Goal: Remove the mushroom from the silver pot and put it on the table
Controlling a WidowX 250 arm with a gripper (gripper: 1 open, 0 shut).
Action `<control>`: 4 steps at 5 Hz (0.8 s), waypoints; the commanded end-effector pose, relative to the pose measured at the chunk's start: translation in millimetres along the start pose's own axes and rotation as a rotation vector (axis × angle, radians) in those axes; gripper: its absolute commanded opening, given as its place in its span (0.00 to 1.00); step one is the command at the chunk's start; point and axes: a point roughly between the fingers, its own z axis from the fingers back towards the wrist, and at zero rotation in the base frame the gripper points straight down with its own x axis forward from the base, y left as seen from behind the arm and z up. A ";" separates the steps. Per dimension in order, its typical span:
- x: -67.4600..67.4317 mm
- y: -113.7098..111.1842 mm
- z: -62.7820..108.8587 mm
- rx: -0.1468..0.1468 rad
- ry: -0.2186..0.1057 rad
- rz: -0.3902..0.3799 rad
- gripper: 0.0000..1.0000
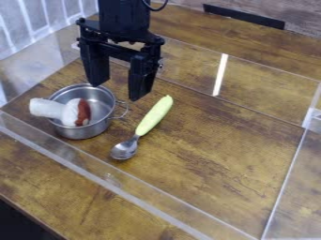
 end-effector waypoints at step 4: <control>-9.0 43.1 -12.1 0.034 0.008 0.092 1.00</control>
